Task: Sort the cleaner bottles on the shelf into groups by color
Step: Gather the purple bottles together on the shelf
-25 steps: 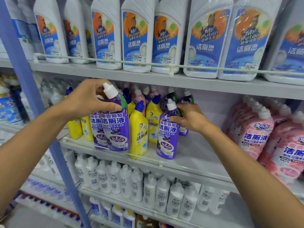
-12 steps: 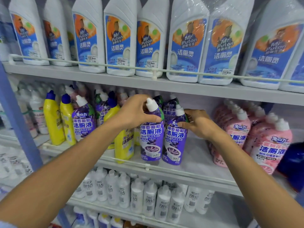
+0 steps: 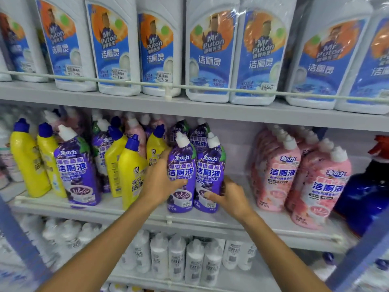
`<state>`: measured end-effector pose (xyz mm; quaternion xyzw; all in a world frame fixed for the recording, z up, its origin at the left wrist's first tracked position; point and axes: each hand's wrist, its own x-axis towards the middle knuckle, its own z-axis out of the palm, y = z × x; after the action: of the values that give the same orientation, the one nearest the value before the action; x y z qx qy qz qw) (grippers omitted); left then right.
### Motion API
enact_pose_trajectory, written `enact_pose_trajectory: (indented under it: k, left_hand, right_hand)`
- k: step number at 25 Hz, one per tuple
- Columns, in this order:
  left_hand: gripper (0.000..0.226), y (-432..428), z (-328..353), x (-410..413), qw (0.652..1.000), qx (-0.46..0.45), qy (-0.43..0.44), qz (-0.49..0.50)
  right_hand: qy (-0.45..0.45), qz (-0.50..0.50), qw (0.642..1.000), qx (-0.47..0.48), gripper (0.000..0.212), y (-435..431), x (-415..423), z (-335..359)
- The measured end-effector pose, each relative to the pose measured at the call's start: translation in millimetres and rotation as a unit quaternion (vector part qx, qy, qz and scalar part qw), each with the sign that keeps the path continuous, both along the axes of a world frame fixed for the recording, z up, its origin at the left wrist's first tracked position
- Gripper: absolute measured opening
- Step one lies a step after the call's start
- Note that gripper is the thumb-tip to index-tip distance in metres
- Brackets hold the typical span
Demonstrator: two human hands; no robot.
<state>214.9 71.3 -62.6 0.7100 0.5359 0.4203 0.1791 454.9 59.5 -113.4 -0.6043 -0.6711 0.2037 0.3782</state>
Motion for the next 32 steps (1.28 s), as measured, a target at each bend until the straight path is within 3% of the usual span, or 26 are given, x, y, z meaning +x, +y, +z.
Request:
enact_pose_trajectory:
  k: [4, 10, 14, 23, 32]
  left_hand:
    - [0.060, -7.8, -44.1, 6.6, 0.996, -0.070, -0.008, 0.056]
    - [0.064, 22.8, -56.2, 20.1, 0.993, -0.044, -0.002, 0.113]
    - [0.065, 44.3, -63.9, 33.7, 0.986, -0.015, -0.030, 0.166]
    - [0.057, 69.1, -73.1, 48.8, 0.974, 0.006, -0.076, 0.214]
    - [0.059, 77.6, -63.7, 38.6, 0.968, -0.044, 0.011, 0.247]
  right_hand:
    - [0.005, 0.002, 1.000, -0.008, 0.048, 7.5, 0.0, -12.1]
    - [0.028, -0.011, 1.000, 0.003, 0.052, 39.9, 0.4, -17.8]
    - [-0.014, -0.030, 0.999, -0.006, 0.053, 72.8, -1.4, -12.1]
    - [0.022, -0.003, 1.000, 0.011, 0.057, 124.1, -6.2, -20.0]
    - [0.030, -0.020, 0.999, 0.032, 0.057, 137.5, -6.1, -26.5]
